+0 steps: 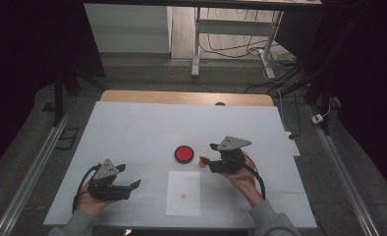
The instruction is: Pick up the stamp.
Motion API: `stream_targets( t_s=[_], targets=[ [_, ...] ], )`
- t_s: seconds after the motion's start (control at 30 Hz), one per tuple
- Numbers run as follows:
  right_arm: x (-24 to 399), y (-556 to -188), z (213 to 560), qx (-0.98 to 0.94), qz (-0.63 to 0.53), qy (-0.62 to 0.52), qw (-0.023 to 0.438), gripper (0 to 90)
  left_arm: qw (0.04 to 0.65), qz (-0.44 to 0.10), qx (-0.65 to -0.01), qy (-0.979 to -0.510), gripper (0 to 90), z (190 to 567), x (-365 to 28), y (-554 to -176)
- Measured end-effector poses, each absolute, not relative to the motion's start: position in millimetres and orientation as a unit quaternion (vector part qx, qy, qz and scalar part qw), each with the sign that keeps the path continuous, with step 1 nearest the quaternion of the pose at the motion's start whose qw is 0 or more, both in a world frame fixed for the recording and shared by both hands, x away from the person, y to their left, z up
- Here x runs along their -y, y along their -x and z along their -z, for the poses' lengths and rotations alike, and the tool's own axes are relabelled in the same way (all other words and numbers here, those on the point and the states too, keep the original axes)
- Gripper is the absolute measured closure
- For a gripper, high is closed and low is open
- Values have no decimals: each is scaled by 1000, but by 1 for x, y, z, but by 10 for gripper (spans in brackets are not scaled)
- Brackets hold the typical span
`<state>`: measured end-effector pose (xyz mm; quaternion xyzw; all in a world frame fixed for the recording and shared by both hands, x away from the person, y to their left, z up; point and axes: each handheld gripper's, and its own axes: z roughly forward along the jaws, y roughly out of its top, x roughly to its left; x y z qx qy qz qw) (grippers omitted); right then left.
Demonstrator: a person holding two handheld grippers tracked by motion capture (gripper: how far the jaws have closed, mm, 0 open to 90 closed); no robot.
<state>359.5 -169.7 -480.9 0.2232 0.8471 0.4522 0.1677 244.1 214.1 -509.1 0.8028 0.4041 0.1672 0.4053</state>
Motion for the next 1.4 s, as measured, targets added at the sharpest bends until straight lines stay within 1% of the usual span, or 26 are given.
stream_targets(
  t_s=[0.8,1.03,1.4],
  targets=[
    [156,-373,506,-866,-418,-229,153,376,400,-165,-403,-807,204,511,-213,-244],
    [154,-375,513,-873,-404,-230,148,410,397,-162,-404,-808,204,512,-213,-245],
    [153,-376,519,-878,-393,-228,149,507,394,-162,-403,-810,204,513,-213,-245]
  ],
)
